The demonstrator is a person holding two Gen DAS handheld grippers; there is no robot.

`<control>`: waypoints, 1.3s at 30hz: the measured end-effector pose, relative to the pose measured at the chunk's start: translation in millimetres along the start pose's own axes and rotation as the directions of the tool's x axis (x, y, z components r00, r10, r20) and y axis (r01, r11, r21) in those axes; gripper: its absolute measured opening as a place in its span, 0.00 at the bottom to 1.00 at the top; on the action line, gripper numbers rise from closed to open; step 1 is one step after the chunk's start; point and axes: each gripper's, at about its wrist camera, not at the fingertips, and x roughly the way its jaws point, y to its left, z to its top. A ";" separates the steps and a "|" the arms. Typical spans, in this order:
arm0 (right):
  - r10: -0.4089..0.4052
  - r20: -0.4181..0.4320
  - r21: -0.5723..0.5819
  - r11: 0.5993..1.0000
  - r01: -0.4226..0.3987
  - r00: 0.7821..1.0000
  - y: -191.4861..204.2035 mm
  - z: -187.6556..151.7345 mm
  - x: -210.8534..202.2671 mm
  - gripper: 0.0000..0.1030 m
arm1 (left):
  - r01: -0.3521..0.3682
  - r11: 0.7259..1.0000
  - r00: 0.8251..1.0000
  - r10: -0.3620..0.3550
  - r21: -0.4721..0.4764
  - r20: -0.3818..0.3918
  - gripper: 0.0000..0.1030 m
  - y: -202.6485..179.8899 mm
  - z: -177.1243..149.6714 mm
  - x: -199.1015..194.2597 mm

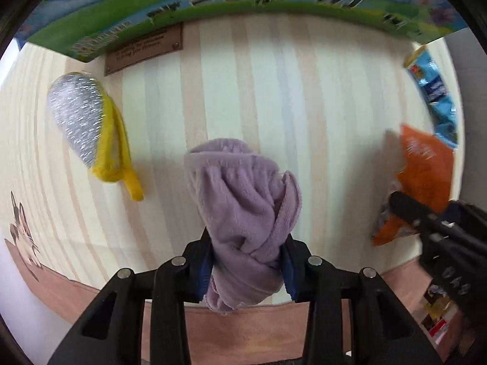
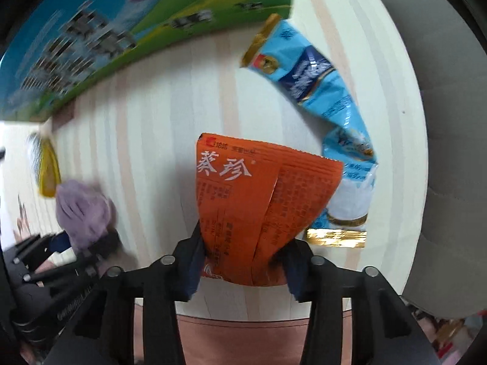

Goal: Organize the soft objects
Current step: 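Grasp the orange snack bag with right gripper while left grasps lilac cloth, then lower the orange bag and lilac cloth into the box and release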

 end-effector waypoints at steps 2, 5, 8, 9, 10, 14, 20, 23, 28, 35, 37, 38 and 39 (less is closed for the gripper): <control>0.027 0.007 -0.018 0.999 -0.027 1.000 1.5 -8.0 -6.3 0.42 | 0.017 1.000 0.999 -0.017 -0.005 0.047 0.33 -7.7 -10.1 -20.7; 0.114 0.043 -0.042 0.993 -0.113 0.992 5.1 -17.6 -38.5 0.41 | 0.098 0.994 0.988 -0.092 -0.041 0.122 0.33 -4.9 -15.7 -59.3; 0.203 0.105 -0.078 0.978 -0.195 0.974 12.4 -19.6 -88.2 0.41 | 0.210 0.974 0.956 -0.187 -0.081 0.227 0.33 -5.5 -12.5 -120.2; 0.224 0.138 -0.104 0.972 -0.211 0.965 17.0 -17.6 -112.8 0.41 | 0.230 0.969 0.946 -0.201 -0.087 0.254 0.33 -4.1 -8.7 -134.4; 0.237 0.166 -0.127 0.968 -0.218 0.957 20.4 -14.5 -133.5 0.41 | 0.261 0.961 0.928 -0.225 -0.087 0.298 0.34 -4.4 -3.9 -157.9; 0.274 0.258 -0.221 0.950 -0.219 0.927 32.8 9.8 -208.6 0.41 | 0.335 0.938 0.894 -0.285 -0.093 0.346 0.34 61.8 47.2 -200.5; 0.268 0.278 -0.244 0.949 -0.202 0.923 56.0 88.7 -235.1 0.41 | 0.416 0.889 0.896 -0.365 -0.194 0.252 0.34 149.1 119.4 -179.2; 0.243 0.236 -0.229 0.955 -0.190 0.941 58.4 130.6 -215.2 0.41 | 0.416 0.879 0.907 -0.380 -0.235 0.183 0.34 180.3 155.5 -153.0; 0.188 0.117 -0.200 0.966 -0.162 0.975 62.9 187.2 -154.6 0.41 | 0.424 0.850 0.903 -0.423 -0.313 0.072 0.34 192.3 187.3 -106.1; 0.126 0.047 -0.209 0.971 -0.113 0.991 64.9 211.1 -108.4 0.41 | 0.447 0.828 0.879 -0.477 -0.339 -0.007 0.36 186.8 191.8 -64.0; 0.106 0.029 -0.219 0.971 -0.097 0.994 66.3 214.1 -98.5 0.41 | 0.419 0.837 0.890 -0.455 -0.351 -0.021 0.40 185.7 188.9 -58.4; 0.089 0.003 -0.229 0.970 -0.086 0.996 67.6 215.9 -91.9 0.41 | 0.405 0.844 0.897 -0.441 -0.351 -0.024 0.43 186.5 190.3 -54.4; 0.066 -0.015 -0.232 0.970 -0.068 0.998 68.1 217.1 -88.1 0.44 | 0.389 0.857 0.906 -0.422 -0.338 -0.027 0.51 185.5 190.2 -54.3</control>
